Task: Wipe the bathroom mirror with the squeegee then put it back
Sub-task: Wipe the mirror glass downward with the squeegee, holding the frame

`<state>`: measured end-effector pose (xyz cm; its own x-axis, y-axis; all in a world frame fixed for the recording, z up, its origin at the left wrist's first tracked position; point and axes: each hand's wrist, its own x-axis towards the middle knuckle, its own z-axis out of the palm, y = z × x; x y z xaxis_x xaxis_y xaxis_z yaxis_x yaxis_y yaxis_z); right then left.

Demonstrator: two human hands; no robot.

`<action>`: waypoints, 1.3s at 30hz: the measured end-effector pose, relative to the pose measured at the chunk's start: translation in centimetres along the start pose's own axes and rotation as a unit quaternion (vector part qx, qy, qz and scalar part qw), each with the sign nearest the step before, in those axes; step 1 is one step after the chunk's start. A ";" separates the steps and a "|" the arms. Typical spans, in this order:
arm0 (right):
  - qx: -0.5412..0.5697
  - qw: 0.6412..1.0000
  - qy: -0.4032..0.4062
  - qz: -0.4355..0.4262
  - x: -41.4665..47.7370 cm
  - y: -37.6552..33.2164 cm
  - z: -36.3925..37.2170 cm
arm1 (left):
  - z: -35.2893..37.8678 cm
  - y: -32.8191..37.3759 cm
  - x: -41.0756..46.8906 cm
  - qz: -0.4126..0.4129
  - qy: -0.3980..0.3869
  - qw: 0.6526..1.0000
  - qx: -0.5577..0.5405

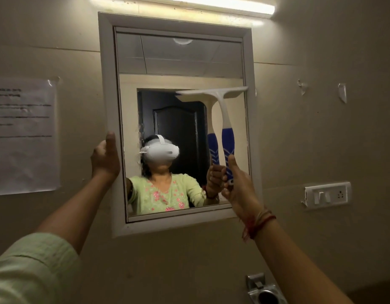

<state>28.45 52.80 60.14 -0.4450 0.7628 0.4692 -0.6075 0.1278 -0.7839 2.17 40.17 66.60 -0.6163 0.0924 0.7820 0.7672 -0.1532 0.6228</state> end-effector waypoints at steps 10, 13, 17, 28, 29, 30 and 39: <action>0.027 0.999 -0.019 0.007 -1.9 0.7 -0.7 | 0.1 -0.2 0.1 0.003 0.003 1.000 0.003; 0.036 0.999 -0.026 0.000 -1.4 -0.1 -0.4 | 0.1 -0.1 0.0 0.000 0.003 1.000 0.004; 0.037 0.998 0.022 0.048 -3.1 3.1 -2.3 | 0.1 0.0 0.0 -0.011 -0.003 1.000 0.012; 0.127 0.986 0.017 0.106 -4.7 4.2 -2.9 | 0.2 -0.2 0.1 -0.011 0.000 1.000 0.016; 0.127 0.987 0.016 0.099 -4.4 4.0 -2.7 | 0.2 -0.2 0.1 -0.010 0.001 1.000 0.017; 0.126 0.987 0.019 0.096 -4.2 4.1 -2.7 | 0.2 -0.2 0.1 -0.009 0.002 1.000 0.019; 0.152 0.975 0.060 0.148 -6.9 8.5 -4.3 | 0.2 -0.2 0.0 -0.007 0.007 1.000 0.017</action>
<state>29.16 51.36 48.54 -0.5613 0.8089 0.1753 -0.6398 -0.2896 -0.7119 2.04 40.38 66.49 -0.6285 0.0810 0.7736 0.7645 -0.1188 0.6335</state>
